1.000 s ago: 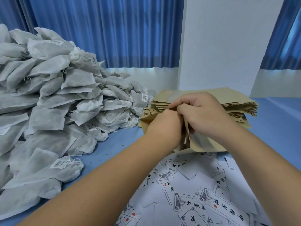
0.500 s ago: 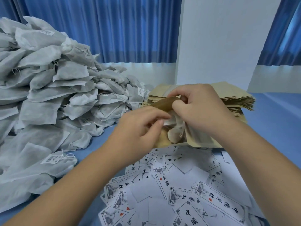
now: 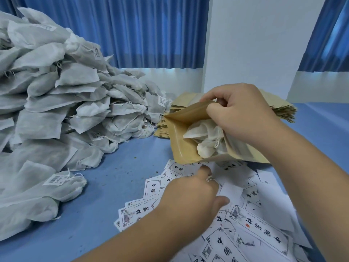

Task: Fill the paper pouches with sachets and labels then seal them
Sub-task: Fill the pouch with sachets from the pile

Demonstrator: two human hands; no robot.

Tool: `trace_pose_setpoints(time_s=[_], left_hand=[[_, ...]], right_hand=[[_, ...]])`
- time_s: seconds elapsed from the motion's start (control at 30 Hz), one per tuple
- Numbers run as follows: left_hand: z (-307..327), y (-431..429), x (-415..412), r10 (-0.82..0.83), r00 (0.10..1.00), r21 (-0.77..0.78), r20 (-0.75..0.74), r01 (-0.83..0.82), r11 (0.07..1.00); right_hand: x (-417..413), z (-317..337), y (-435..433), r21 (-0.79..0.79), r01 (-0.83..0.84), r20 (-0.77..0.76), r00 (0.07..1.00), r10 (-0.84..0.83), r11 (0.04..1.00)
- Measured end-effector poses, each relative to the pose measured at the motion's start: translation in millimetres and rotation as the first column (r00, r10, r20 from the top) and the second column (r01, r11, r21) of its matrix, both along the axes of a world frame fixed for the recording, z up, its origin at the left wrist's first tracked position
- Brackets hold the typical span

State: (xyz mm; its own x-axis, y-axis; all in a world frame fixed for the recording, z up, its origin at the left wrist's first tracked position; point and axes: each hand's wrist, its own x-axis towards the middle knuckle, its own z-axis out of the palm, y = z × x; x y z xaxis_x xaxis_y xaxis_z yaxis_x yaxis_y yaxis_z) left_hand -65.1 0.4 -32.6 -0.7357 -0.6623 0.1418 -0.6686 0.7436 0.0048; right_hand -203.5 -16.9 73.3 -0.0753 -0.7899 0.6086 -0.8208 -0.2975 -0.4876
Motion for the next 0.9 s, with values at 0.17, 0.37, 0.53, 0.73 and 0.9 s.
trace_pose_setpoints(time_s=[0.17, 0.37, 0.53, 0.73, 0.9], left_hand=[[2.6, -6.7, 4.3, -0.089, 0.993, -0.119, -0.073, 0.080, 0.990], [-3.9, -15.7, 1.4, -0.116, 0.992, -0.007, -0.048, 0.116, 0.993], [-4.9, -17.2, 2.5, -0.080, 0.997, 0.000, -0.011, 0.080, 0.997], [-0.7, -18.9, 5.1, -0.047, 0.985, 0.088, -0.164, 0.062, 0.994], [0.1, -18.4, 7.4, -0.076, 0.989, -0.096, -0.126, 0.064, 0.993]], right_hand=[[0.2, 0.0, 0.7, 0.019, -0.012, 0.004, 1.000, 0.012, 1.000], [2.6, -1.0, 1.4, 0.049, -0.028, 0.018, 0.999, 0.027, 0.998], [3.4, -2.4, 1.3, 0.058, -0.042, 0.025, 0.999, 0.040, 0.997], [2.8, -3.5, 0.1, 0.046, -0.045, 0.029, 0.999, 0.044, 0.998], [1.9, -3.4, -0.2, 0.047, -0.040, 0.026, 0.999, 0.039, 0.998]])
